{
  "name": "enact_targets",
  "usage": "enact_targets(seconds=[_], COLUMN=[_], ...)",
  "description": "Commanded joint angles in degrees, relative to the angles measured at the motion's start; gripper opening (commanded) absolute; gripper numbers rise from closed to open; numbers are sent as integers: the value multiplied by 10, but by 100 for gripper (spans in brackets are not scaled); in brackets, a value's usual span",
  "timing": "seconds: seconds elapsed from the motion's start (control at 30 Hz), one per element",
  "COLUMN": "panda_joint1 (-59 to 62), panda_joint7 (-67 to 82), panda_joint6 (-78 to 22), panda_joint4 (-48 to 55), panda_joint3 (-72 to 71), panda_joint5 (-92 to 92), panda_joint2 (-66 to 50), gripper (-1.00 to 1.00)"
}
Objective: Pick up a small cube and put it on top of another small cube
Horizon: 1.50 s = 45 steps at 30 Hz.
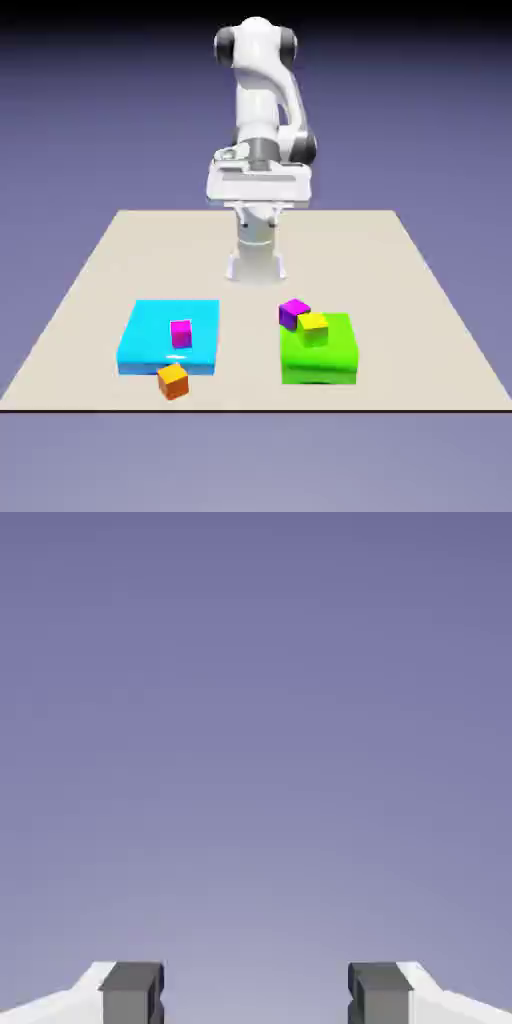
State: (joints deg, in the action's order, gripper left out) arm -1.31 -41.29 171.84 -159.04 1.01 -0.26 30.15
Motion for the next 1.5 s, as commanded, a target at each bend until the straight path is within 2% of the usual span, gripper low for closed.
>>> enact_targets(seconds=[0.0, 1.2, 1.33, 1.37, 1.47], panda_joint1=[-5, -190, -174, -174, -184], panda_joint7=[10, 359, 355, 355, 359], panda_joint6=[-18, -666, -587, -587, -637], panda_joint4=[16, 600, 554, 554, 584], panda_joint3=[8, 309, 304, 304, 309], panda_joint5=[-2, -78, -75, -75, -77], panda_joint2=[-21, -768, -805, -805, -786], gripper=[0, 0, 0, -100, -100])
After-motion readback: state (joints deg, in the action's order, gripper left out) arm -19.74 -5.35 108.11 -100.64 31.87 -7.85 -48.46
